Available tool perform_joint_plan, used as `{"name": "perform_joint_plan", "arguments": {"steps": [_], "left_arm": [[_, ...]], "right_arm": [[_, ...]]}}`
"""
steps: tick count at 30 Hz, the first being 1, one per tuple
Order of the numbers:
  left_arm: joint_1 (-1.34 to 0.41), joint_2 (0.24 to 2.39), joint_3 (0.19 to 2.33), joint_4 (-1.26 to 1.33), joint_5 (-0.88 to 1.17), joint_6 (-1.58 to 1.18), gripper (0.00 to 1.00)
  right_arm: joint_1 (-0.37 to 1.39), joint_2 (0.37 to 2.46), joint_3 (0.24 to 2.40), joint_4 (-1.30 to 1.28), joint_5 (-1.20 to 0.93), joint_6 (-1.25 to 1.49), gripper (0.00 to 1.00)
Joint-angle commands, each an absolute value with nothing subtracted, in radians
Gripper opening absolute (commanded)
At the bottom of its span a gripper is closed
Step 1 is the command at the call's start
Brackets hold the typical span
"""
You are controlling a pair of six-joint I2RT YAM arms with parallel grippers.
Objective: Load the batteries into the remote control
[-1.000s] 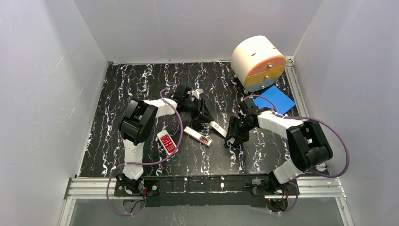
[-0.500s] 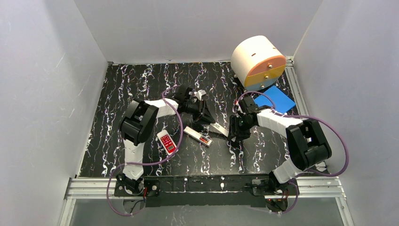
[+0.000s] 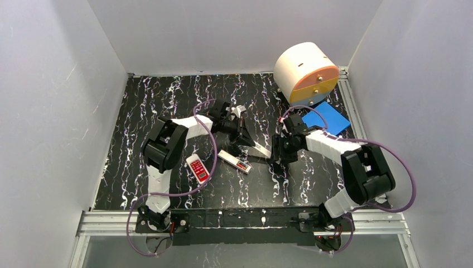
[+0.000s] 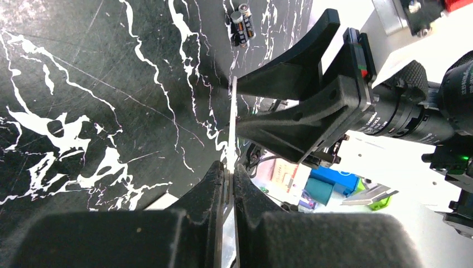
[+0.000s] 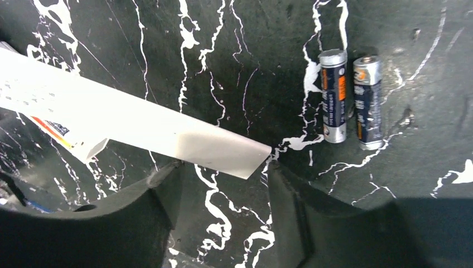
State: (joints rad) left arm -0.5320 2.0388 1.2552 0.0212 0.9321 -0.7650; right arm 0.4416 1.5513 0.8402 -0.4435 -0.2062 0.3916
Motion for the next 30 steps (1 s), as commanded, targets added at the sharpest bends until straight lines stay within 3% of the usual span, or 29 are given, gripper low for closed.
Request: {"name": "perform_joint_plan", "arguments": {"steps": [1,7,15,17,20,25,30], "left_arm": [[-0.523,1.992,1.32,-0.059,0.936,-0.701,0.0],[-0.433,1.928,1.35,-0.1,1.06,-0.663,0.0],[-0.321,1.815,1.412,0.054,1.273,-0.846,0.0],[-0.318,1.814,1.44,0.067,1.287,-0.877,0.0],[-0.317,1.815,1.481,0.066,1.292,-0.904,0.0],[-0.318,1.818,1.529,0.067,1.298,-0.928,0.0],[-0.317,1.826,1.54,0.069,1.284,-0.934,0.0]], "right_arm": [[0.437,1.461,0.79,-0.376,-0.167,0.354,0.68],[0.381,1.187,0.698,-0.131,-0.332,0.534,0.97],[0.224,1.11,0.608,0.323,-0.503,0.971,0.98],[0.225,1.139,0.621,0.415,-0.543,1.05,0.92],[0.225,1.183,0.605,0.738,-0.629,1.201,0.73],[0.225,1.228,0.663,0.794,-0.667,1.244,0.59],[0.224,1.241,0.636,0.93,-0.679,1.36,0.32]]}}
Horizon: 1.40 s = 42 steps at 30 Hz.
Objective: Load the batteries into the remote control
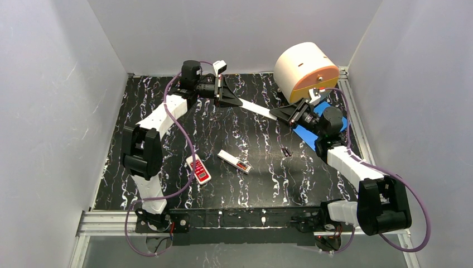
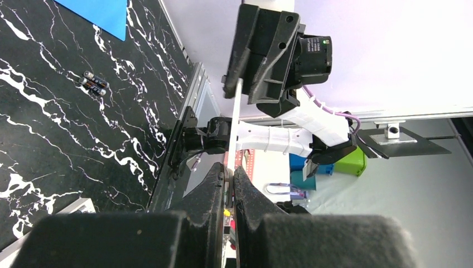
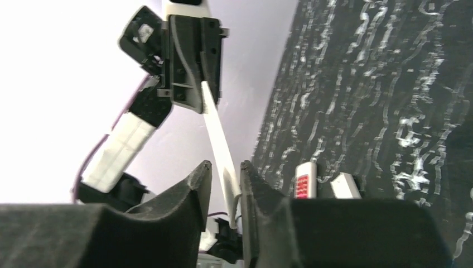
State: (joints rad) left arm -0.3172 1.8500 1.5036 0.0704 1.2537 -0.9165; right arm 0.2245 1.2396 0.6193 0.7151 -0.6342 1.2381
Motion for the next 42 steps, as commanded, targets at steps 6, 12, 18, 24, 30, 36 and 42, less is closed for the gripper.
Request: {"name": "perform_joint_plan", "arguments": {"steps": [6,12,18,24,30,36,42], "left_arm": [[-0.315,1.839,1.543,0.071,1.265,-0.944,0.0],[-0.313,1.84,1.54,0.071,1.246,-0.948,0.0],[-0.305,1.829,1.52,0.072,1.219,-0.948,0.32],[-0.25,1.764,1.421,-0.064,1.14,-0.76,0.73],[-0.204,1.757,1.407,-0.621,0.726,-0.325,0.82],[-0.201,1.746,1.299,-0.662,0.474,-0.321,0.98],[-0.201,1.728,1.206,-0.608,0.515,-0.404,0.93]], "right_arm": [[0.225,1.238,0.622,0.947,-0.68,1.372,0.14],[0.225,1.254,0.654,0.907,-0.704,1.344,0.32],[0.225,1.257,0.682,0.806,-0.712,1.272,0.01],[0.226,1.227,0.79,0.307,-0.711,0.911,0.01],[0.376,1.287,0.867,-0.131,-0.747,0.53,0.01],[0.555,1.351,0.881,-0.288,-0.628,0.359,0.01],[0.588,1.427,0.91,-0.336,-0.532,0.323,0.01]]}}
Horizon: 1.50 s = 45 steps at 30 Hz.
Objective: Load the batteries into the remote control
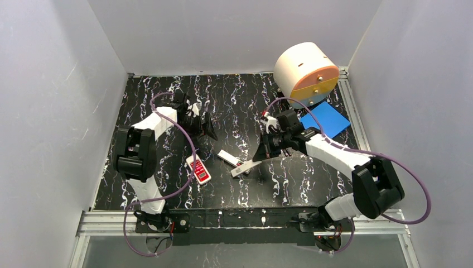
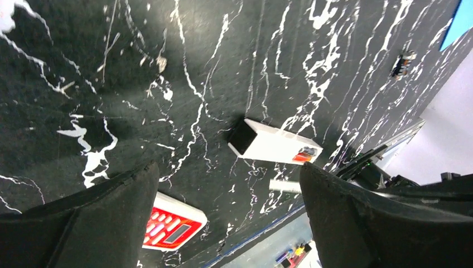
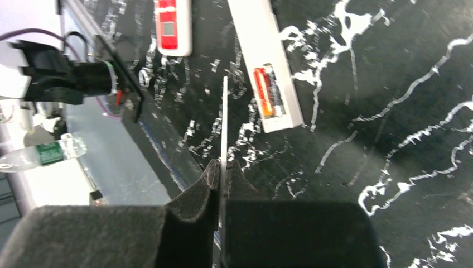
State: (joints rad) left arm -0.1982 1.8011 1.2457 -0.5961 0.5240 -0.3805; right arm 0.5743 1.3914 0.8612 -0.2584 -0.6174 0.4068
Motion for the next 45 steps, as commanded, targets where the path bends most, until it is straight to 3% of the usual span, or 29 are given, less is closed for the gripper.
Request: {"name": "perform_joint_plan", "arguments": {"steps": [1,10,17,27,30,34,45], "left_arm": [[-0.201,1.725,1.187,-0.596,0.534,-0.422,0.91],[-0.216,1.705,1.017,-0.444,0.622,-0.6,0.72],[-0.254,1.728,1.0,-0.377,0.611,-0.674,0.69],[-0.273,1.764,0.991,-0.278,0.614,-0.711,0.68],[-0.273,1.741,1.009,-0.312,0.555,-0.679,0.68],[-0.27,1.689,1.023,-0.314,0.532,-0.633,0.77],[-0.21,1.64,1.039,-0.232,0.644,-0.685,0.85]], "right_arm": [[0.59,1.439,0.919,-0.345,-0.516,0.314,0.01],[0.589,1.496,0.951,-0.331,-0.383,0.324,0.01],[0.588,1.516,0.909,-0.213,-0.297,0.419,0.01],[0.586,1.534,0.856,-0.066,-0.287,0.496,0.01],[0.579,1.523,0.871,-0.04,-0.456,0.434,0.01],[0.556,1.534,0.922,-0.032,-0.624,0.434,0.01],[0.527,1.626,0.859,0.339,-0.646,0.747,0.01]]}}
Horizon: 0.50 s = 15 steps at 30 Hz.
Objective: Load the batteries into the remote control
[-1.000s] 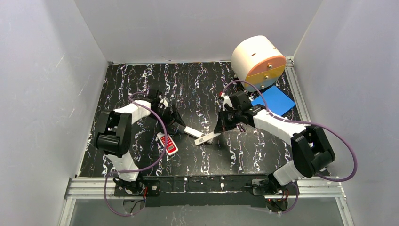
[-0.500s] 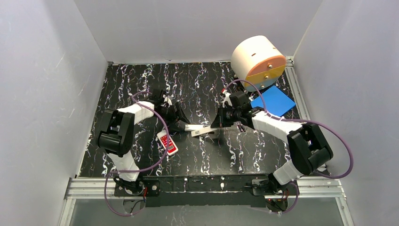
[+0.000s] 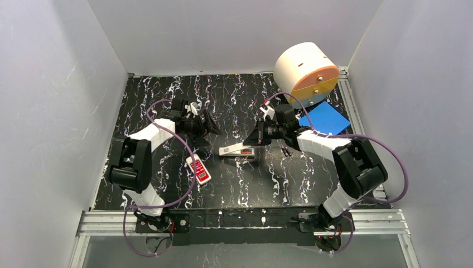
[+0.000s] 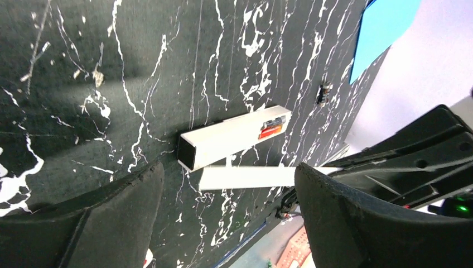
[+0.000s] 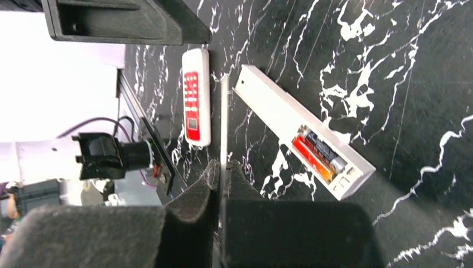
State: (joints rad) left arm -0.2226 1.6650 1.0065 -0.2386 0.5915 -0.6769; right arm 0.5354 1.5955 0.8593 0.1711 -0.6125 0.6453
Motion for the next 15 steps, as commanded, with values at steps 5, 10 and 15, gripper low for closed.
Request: {"name": "perform_joint_plan", "arguments": {"steps": [5,10,15], "left_arm": [[-0.21,1.652,1.019,-0.221,0.671,-0.676,0.67],[-0.21,1.669,0.99,-0.216,0.693,-0.671,0.54],[-0.21,1.682,0.969,-0.216,0.696,-0.662,0.51]], "right_arm": [[0.526,1.68,0.887,0.273,-0.575,0.752,0.01],[0.524,1.681,0.903,0.149,-0.513,0.69,0.01],[0.502,1.672,0.879,0.094,-0.464,0.69,0.01]]}}
